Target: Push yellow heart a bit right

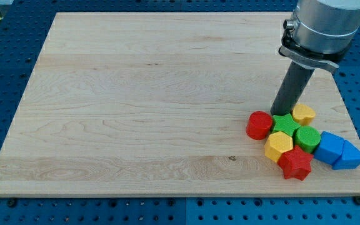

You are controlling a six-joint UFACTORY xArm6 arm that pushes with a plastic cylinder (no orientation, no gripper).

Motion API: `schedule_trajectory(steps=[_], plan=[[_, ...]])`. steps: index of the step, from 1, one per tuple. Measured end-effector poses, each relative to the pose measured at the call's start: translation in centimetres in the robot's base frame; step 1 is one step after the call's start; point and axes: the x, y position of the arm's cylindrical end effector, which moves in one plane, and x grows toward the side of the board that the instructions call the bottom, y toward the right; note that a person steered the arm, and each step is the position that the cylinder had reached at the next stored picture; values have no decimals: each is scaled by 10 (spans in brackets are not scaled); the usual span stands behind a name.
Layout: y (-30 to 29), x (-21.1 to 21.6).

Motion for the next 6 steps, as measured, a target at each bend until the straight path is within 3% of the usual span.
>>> schedule_trajectory(steps=[1,5,6], plan=[[0,-15],[37,-10],[40,-34]])
